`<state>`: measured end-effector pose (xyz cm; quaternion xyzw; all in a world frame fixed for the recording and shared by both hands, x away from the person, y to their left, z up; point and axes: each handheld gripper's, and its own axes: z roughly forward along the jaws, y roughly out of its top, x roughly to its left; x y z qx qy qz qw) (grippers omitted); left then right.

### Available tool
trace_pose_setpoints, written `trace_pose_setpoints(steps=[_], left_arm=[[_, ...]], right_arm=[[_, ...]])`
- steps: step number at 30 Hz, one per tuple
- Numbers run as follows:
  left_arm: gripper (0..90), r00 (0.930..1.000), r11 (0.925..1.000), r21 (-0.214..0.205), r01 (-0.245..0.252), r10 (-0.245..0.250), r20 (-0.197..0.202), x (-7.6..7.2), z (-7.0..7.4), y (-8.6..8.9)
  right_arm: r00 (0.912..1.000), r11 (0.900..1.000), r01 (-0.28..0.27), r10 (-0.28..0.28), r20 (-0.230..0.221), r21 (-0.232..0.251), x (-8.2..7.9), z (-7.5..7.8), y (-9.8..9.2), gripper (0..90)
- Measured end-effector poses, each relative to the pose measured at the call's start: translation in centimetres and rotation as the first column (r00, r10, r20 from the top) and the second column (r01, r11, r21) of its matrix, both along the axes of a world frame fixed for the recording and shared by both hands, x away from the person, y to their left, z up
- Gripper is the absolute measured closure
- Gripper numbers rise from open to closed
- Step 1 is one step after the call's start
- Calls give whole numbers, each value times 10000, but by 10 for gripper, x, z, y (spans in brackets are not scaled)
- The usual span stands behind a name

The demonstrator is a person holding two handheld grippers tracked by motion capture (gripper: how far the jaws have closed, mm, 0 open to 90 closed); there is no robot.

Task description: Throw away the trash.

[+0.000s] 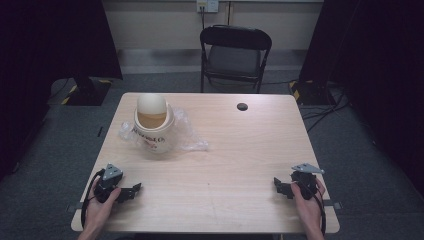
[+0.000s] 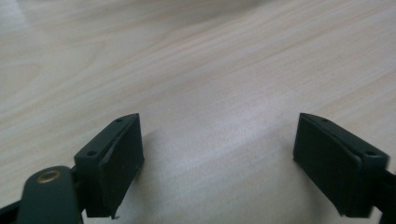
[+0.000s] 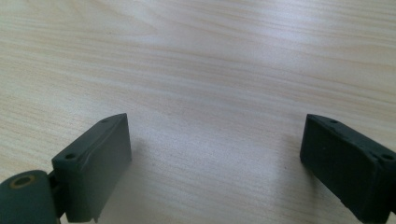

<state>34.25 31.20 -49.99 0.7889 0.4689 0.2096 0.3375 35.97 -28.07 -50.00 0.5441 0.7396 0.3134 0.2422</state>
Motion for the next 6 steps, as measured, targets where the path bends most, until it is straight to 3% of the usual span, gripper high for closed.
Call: trace_pose_setpoints(steps=[6], left_arm=[[127,10000,9998,-200,-43,43,6,2,-2,-1]], right_arm=[[10000,10000,0,0,1,-1,0,0,0,83]])
